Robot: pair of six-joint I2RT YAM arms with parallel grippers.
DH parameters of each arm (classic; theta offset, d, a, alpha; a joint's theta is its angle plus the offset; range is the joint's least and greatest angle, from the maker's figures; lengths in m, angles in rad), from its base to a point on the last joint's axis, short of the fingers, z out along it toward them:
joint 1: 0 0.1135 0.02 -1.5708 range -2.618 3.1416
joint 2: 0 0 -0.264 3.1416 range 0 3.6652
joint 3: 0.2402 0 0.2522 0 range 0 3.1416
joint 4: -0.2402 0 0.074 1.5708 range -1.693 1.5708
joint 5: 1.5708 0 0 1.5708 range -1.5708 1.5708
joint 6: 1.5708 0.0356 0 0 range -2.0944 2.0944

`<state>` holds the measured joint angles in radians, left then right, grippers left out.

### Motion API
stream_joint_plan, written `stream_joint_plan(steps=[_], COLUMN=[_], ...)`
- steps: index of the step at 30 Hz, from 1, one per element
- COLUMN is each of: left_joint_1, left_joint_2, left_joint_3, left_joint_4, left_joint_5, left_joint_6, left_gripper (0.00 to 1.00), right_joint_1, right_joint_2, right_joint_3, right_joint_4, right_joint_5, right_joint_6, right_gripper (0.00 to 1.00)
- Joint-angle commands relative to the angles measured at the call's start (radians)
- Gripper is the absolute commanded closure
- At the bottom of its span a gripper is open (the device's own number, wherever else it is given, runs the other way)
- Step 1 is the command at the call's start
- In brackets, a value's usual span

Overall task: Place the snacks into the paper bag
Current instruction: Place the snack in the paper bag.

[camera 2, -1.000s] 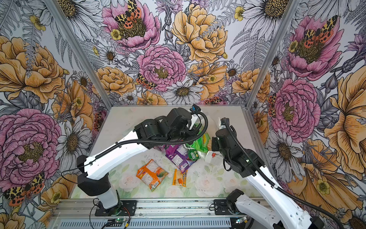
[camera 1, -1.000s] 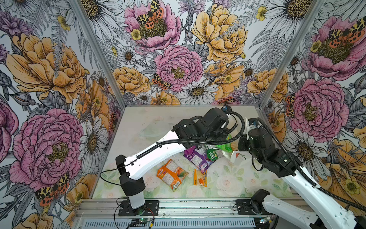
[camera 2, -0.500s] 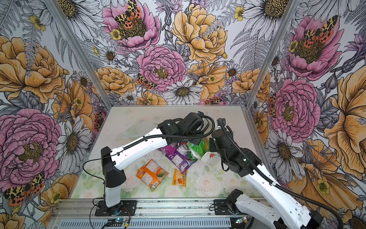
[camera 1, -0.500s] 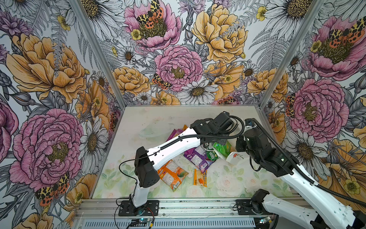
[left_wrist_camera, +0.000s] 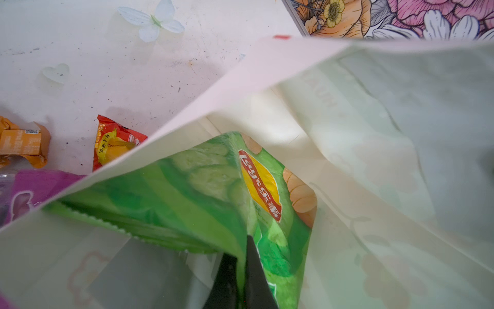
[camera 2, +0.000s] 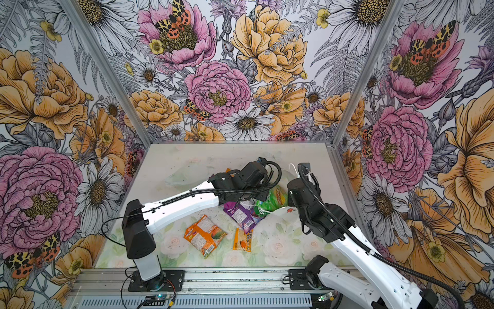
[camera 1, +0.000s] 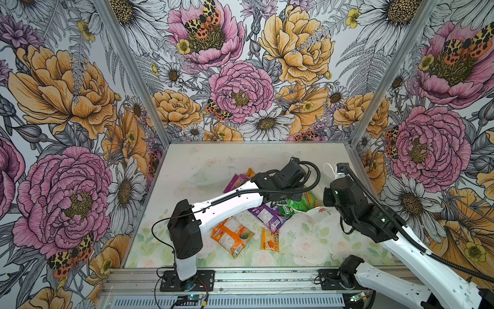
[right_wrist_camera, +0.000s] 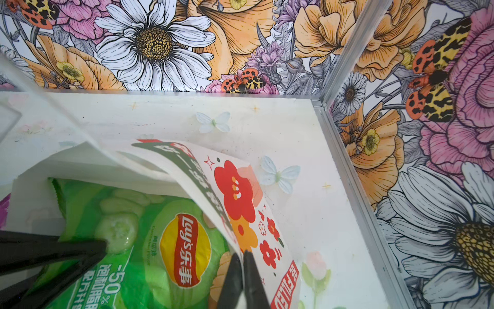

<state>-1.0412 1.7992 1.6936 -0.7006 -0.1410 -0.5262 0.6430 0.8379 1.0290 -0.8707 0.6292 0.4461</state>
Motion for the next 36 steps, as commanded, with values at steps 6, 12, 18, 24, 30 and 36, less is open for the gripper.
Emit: stream_joint_plan(steps=[6, 12, 18, 24, 30, 36], left_joint_1=[-0.006, -0.021, 0.009, 0.009, 0.005, -0.019], left_joint_2=[0.010, 0.067, 0.032, -0.044, -0.136, -0.240], left_joint_3=[0.026, 0.057, -0.017, -0.037, -0.098, -0.151], left_joint_4=[0.061, 0.073, 0.159, 0.158, 0.186, 0.203], left_joint_5=[0.089, 0.049, 0.092, 0.120, 0.121, 0.114], left_joint_6=[-0.025, -0.019, -0.062, 0.006, 0.055, 0.109], left_gripper=[1.00, 0.99, 0.93, 0.74, 0.60, 0.50], right_joint_1=[-0.014, -0.013, -0.013, -0.015, -0.015, -0.016], right_joint_2=[-0.036, -0.005, -0.028, -0.022, -0.012, -0.017], right_joint_3=[-0.027, -0.030, -0.038, -0.040, -0.040, -0.044], right_joint_4=[0.062, 0.071, 0.070, 0.071, 0.071, 0.073], right_joint_5=[0.024, 0.027, 0.052, 0.058, 0.067, 0.078], right_joint_6=[0.023, 0.026, 0.028, 0.025, 0.026, 0.024], right_gripper=[1.00, 1.00, 1.00, 1.00, 1.00, 1.00])
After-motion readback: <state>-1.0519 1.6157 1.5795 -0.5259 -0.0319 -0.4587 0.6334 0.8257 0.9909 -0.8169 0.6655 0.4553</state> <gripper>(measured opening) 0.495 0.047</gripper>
